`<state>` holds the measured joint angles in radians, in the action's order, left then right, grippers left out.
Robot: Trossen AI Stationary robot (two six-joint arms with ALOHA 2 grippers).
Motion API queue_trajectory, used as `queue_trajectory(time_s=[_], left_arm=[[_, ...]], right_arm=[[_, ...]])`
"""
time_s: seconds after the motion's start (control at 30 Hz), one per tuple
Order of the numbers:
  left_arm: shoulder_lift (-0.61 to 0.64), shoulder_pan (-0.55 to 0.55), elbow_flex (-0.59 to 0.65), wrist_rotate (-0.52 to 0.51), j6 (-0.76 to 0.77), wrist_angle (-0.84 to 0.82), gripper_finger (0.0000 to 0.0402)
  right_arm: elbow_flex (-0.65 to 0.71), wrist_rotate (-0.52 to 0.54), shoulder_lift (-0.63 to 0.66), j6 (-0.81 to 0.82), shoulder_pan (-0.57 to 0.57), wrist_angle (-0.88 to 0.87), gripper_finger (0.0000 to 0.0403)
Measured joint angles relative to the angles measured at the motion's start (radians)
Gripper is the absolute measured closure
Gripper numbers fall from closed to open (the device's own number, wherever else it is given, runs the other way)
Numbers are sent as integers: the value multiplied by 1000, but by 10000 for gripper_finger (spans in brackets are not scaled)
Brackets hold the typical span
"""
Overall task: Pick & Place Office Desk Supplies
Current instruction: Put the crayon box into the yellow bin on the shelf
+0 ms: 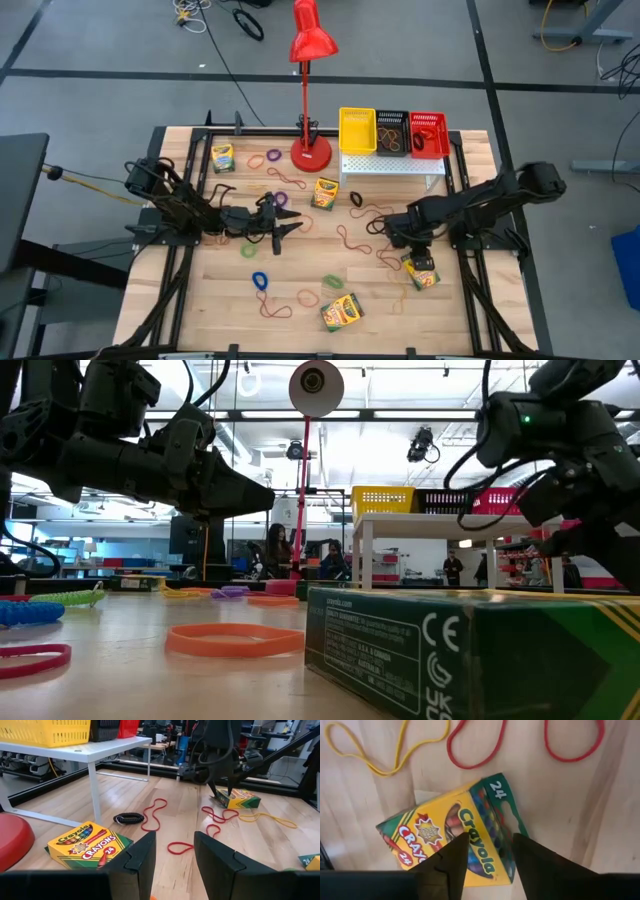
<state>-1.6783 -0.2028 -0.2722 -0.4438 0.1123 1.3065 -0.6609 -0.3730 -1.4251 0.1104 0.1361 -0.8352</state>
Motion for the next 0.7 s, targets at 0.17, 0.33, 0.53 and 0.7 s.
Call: queue_trajectory(time_s=[0.17, 0.33, 0.53, 0.7], left_arm=[[0, 0, 0, 0, 3, -5, 261], [0, 0, 0, 0, 3, -4, 261], [0, 0, 0, 0, 4, -4, 261], [0, 0, 0, 0, 4, -4, 261]], right_arm=[[-3, -31, -27, -14, 0, 2, 274], [-2, -28, -13, -17, 0, 3, 338], [-11, 36, 37, -7, 7, 7, 395], [-54, 97, 88, 28, 38, -39, 399]])
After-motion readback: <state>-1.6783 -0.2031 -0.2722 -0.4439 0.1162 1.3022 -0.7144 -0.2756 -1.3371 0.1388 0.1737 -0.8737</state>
